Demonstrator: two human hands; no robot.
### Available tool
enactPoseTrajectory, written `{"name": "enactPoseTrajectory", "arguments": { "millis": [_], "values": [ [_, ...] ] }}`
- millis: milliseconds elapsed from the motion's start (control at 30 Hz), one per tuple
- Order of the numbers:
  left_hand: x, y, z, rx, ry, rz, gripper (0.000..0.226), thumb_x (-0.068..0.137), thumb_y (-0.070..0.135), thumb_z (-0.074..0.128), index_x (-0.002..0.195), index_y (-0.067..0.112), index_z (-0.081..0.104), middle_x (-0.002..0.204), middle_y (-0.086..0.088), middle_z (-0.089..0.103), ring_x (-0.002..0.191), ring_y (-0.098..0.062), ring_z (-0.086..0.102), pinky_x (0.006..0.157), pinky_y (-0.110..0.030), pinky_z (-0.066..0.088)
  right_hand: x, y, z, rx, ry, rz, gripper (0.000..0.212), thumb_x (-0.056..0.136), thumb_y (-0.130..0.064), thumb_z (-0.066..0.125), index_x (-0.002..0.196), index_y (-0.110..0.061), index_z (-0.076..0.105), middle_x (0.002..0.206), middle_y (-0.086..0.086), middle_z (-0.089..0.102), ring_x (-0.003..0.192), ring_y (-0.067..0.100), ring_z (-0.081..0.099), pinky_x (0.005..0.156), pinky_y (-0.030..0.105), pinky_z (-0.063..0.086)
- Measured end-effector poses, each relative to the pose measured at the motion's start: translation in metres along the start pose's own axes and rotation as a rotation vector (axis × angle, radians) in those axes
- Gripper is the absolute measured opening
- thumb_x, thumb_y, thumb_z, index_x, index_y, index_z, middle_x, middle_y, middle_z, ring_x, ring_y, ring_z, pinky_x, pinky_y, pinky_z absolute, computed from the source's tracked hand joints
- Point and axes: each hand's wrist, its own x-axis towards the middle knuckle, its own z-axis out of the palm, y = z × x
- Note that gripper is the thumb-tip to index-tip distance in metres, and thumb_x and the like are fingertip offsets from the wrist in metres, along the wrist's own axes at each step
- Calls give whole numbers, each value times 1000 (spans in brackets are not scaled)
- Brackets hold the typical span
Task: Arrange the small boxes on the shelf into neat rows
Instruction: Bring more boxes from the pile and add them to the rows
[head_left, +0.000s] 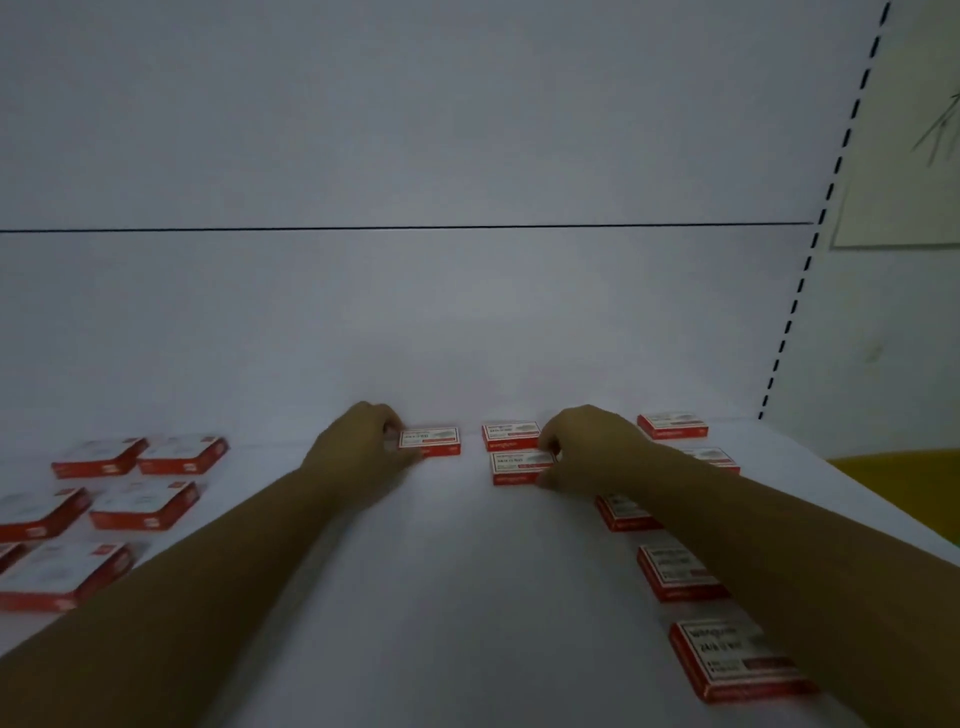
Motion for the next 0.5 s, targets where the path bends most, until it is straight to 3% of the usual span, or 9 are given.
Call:
{"name": "enactPoseTrajectory", "arguments": {
  "millis": [100, 200, 333, 433, 500],
  "values": [
    [-18, -4, -20, 116, -28, 15, 45, 80, 48, 61, 113, 18, 55, 111, -4, 55, 91, -17, 51, 75, -26, 40, -7, -5, -2, -28, 30, -18, 43, 79, -45, 63, 114, -21, 60, 109, 1, 62, 96, 19, 56, 80, 31, 45],
    [-37, -16, -50, 183, -96, 43, 49, 84, 49, 55, 124, 21, 48, 132, -2, 48, 115, -18, 47, 94, -31, 38, -17, -23, -11, -29, 136, -24, 47, 81, -49, 58, 117, -20, 57, 114, 2, 57, 101, 20, 54, 82, 32, 42],
    [-66, -46, -100, 304, -221, 83, 60, 86, 57, 45, 136, 25, 37, 151, 2, 28, 140, -16, 17, 111, -35, 20, -24, -92, -26, 39, 147, -141, 50, 85, -47, 55, 127, -20, 50, 130, 5, 51, 115, 24, 48, 95, 35, 39],
    [-96, -83, -139, 373, -275, 6, 61, 89, 57, 39, 140, 25, 31, 155, -1, 16, 142, -17, 8, 113, -38, 14, -32, -166, -29, -19, 34, -289, 68, 87, -51, 50, 144, -23, 25, 155, 3, 19, 140, 23, 19, 112, 39, 21],
    [-122, -118, -168, 381, -288, -67, 62, 89, 58, 37, 141, 25, 29, 155, -2, 14, 142, -18, 8, 113, -40, 14, -38, -217, -27, -65, 3, -365, 74, 88, -54, 48, 147, -24, 16, 158, 1, 4, 144, 19, 3, 115, 40, 12]
  ]
}}
